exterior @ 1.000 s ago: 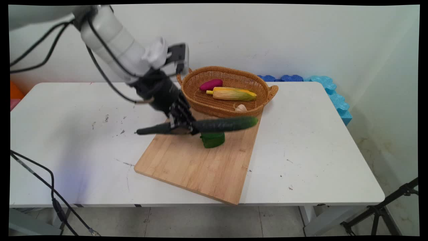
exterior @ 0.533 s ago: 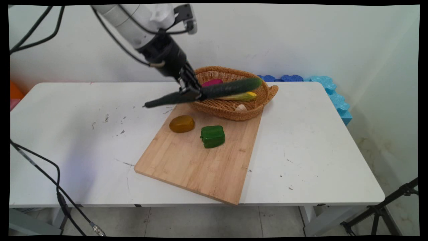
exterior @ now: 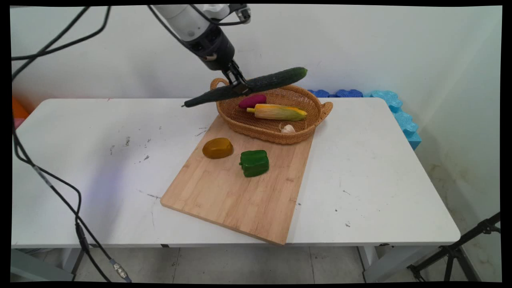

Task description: Place the picked object in the vegetable basket

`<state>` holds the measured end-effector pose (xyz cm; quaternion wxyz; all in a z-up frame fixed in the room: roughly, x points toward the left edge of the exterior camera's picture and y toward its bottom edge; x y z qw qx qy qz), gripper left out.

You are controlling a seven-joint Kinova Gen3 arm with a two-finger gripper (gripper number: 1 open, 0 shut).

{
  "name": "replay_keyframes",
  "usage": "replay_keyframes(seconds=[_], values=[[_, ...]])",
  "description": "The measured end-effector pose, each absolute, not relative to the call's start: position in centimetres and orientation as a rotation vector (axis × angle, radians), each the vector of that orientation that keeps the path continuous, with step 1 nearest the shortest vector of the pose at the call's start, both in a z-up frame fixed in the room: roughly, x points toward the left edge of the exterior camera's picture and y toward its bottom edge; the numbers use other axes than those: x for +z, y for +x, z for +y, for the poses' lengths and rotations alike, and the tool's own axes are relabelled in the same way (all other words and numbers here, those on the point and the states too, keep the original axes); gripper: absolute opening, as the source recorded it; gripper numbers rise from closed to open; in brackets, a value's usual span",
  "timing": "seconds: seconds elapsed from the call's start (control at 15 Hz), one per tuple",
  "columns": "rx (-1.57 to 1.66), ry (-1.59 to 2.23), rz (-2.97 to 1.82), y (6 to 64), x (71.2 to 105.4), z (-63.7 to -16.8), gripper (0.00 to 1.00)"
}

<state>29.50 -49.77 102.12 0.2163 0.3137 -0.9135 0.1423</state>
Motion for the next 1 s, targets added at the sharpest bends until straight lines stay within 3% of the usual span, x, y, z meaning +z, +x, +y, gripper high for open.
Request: replay_keyframes(seconds=[1.0], values=[[0.501,0.974,-2.627,29.4,95.6,-58.8,0.0]])
